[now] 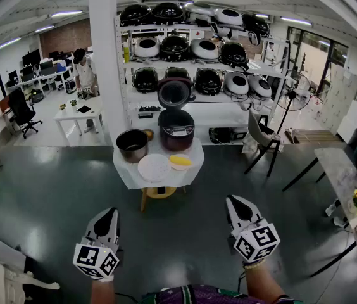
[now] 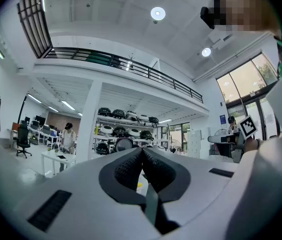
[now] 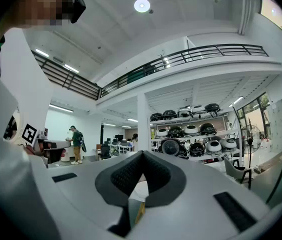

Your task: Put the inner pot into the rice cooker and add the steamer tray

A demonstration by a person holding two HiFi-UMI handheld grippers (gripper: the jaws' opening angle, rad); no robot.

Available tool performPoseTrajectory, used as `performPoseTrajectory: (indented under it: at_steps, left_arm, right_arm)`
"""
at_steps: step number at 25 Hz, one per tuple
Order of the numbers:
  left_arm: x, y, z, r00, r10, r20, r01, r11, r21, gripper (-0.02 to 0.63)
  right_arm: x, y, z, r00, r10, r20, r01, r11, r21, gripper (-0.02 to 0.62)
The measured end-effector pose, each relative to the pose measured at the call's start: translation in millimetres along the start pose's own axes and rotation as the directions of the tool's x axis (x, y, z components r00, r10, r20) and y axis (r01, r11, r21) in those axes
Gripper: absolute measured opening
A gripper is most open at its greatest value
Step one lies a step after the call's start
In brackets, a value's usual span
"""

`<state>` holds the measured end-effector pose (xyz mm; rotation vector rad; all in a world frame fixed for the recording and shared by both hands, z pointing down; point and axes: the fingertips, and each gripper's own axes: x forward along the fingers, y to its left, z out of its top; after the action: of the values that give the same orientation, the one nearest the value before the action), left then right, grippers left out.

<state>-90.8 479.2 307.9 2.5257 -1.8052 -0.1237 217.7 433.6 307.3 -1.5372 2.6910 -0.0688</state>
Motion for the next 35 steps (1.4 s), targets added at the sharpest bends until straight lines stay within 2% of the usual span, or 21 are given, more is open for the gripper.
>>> performPoseTrajectory:
  at_steps: [13,20,35]
  left_arm:
    - [6.6,14.9,-5.9,1.000,-0.018,0.005,0.018,1.000,-0.013,0.021]
    - [7.0,26.1,-10.6,0.999,-0.037,0.003,0.037,0.999,-0.018,0.020]
    - [-0.3,79.1,-27.5,0.998,-0.049,-0.037,0.047,0.998,-0.043,0.021]
  right_arm:
    - [9.9,6.5,-5.1,1.000,-0.024,-0.001,0.024,1.000,0.000,0.003]
    - [19.1,16.3,-7.5,1.000,-0.016,0.018,0.015,0.998,0.053,0.005]
    - [77.1,70.6,-16.5,0.999,0.036,0.012,-0.037,0.998,0.048,0.005]
